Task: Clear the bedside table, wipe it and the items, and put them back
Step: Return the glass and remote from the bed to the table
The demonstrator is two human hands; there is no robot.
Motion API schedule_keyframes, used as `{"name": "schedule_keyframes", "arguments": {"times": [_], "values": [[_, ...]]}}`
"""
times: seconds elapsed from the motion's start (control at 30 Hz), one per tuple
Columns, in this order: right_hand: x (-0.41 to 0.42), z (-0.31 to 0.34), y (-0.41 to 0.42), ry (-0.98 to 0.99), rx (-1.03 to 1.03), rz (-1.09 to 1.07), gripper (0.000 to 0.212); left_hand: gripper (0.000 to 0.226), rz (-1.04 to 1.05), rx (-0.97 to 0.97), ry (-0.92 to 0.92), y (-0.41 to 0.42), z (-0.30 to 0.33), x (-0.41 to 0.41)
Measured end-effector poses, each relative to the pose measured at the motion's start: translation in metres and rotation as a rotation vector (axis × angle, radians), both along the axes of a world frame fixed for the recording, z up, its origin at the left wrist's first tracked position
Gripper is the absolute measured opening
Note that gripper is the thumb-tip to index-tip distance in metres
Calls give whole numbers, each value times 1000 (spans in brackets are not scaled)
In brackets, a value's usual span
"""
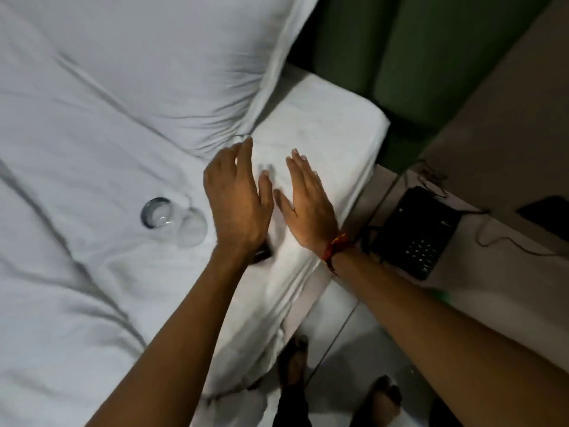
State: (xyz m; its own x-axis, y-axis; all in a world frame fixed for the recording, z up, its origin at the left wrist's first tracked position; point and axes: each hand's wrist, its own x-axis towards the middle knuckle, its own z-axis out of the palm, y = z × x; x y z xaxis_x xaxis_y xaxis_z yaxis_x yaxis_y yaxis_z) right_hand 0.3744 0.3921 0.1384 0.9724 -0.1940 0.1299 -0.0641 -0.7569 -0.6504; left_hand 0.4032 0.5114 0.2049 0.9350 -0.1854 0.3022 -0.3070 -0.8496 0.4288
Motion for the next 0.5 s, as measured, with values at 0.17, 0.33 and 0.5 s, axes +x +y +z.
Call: {"name": "schedule_keyframes", "arguments": {"times": [0.17, 0.33, 0.5], "values": [[18, 12, 86, 43, -90, -8, 72, 72, 269, 252, 113, 92, 14, 10], [24, 0, 107, 183, -184, -145, 77, 98, 330, -9, 432, 131, -6, 5], [25, -5, 102, 197, -173, -163, 62, 77, 333, -272, 368, 136, -23, -6]]}}
